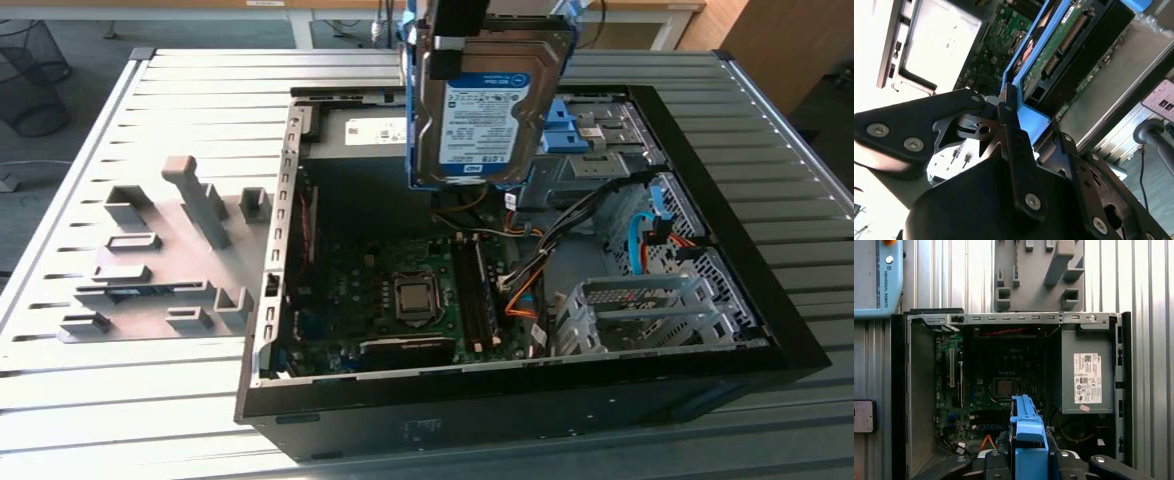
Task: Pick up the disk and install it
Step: 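Insert the disk into the insertion slot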
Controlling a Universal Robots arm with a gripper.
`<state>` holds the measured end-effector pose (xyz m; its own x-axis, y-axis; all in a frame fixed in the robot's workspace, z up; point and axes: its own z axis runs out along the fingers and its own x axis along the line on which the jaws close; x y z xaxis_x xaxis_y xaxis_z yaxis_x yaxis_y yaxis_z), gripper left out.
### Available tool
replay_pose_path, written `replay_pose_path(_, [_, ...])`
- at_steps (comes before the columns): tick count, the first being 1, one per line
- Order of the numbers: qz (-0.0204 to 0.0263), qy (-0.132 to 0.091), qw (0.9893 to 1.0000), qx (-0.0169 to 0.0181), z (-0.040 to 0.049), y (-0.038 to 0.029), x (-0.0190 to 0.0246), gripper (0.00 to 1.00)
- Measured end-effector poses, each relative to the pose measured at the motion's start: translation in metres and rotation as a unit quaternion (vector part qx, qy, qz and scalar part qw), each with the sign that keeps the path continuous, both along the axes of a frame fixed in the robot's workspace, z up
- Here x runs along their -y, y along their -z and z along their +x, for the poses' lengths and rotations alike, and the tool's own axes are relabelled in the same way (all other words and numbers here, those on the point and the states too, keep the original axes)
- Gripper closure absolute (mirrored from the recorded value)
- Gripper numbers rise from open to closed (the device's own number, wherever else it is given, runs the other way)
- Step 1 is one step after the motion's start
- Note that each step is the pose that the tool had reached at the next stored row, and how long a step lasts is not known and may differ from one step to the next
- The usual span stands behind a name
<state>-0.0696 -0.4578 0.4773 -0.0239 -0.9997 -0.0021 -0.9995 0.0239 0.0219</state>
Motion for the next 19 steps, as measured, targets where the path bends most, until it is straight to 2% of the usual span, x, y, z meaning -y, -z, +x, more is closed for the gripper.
replay_pose_path(3, [0.0,0.0,1.0,0.0,0.0123,0.0,0.0001,0.64])
replay_pose_path(5, [0.0,0.0,1.0,0.0,0.0145,0.0001,0.0013,0.64])
replay_pose_path(8, [-0.0001,0.0,1.0,-0.0001,0.0146,0.0003,0.0073,0.64])
replay_pose_path(13, [-0.0001,0.0,1.0,0.0,0.0146,0.0009,0.0216,0.64])
replay_pose_path(19, [-0.0002,0.0,1.0,-0.0001,0.0146,0.0016,0.0445,0.64])
